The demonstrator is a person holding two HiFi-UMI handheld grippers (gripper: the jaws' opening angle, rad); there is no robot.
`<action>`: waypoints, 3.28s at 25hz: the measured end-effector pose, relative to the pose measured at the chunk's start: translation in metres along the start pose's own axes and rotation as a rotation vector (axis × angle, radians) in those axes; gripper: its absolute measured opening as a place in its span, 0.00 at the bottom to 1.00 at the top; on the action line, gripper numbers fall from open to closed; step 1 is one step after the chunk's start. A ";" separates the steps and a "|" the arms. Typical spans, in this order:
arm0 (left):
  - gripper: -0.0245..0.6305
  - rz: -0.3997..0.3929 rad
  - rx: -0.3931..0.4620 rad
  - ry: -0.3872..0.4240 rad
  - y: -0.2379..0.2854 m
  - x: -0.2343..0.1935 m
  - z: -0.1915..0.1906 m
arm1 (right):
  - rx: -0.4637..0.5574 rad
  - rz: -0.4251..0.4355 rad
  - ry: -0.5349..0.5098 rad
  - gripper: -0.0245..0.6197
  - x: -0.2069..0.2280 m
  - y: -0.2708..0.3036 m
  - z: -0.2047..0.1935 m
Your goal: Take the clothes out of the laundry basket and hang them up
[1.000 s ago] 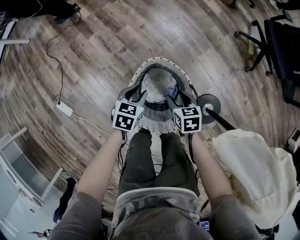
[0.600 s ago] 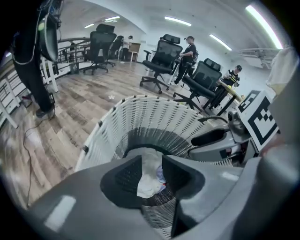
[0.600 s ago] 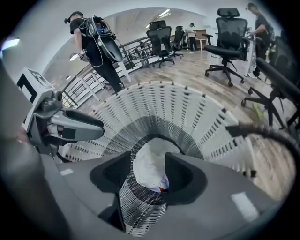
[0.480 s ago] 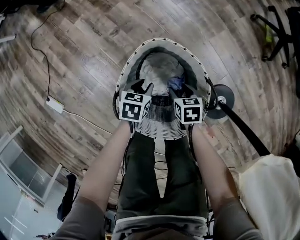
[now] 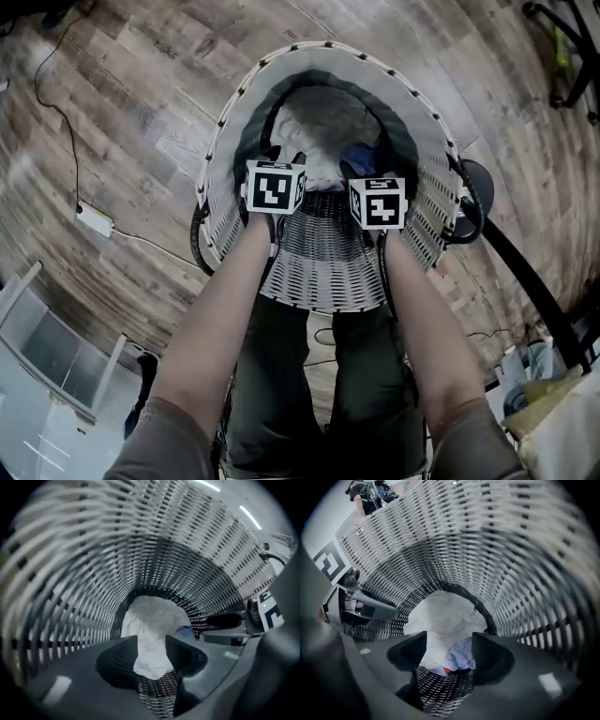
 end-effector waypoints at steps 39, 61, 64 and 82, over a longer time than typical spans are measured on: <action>0.06 -0.047 0.032 -0.110 -0.014 0.036 0.000 | 0.053 -0.031 0.402 0.09 0.013 -0.022 -0.014; 0.06 0.003 0.256 0.083 -0.344 0.075 0.095 | 0.294 0.225 0.204 0.10 -0.092 -0.403 0.058; 0.06 0.018 0.270 0.096 -0.388 0.087 0.102 | 0.303 0.257 0.137 0.10 -0.108 -0.455 0.068; 0.06 0.057 0.555 0.256 -0.657 0.115 0.155 | 0.593 0.487 -0.060 0.10 -0.201 -0.708 0.119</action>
Point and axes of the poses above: the fingertips, and each gripper's own axes: y forward along the fingers, x to its right, z out of its top, the point moved 8 cm from there along -y, backward along the fingers, and after that the axes turned 15 degrees about y, right-handed, at the moved point
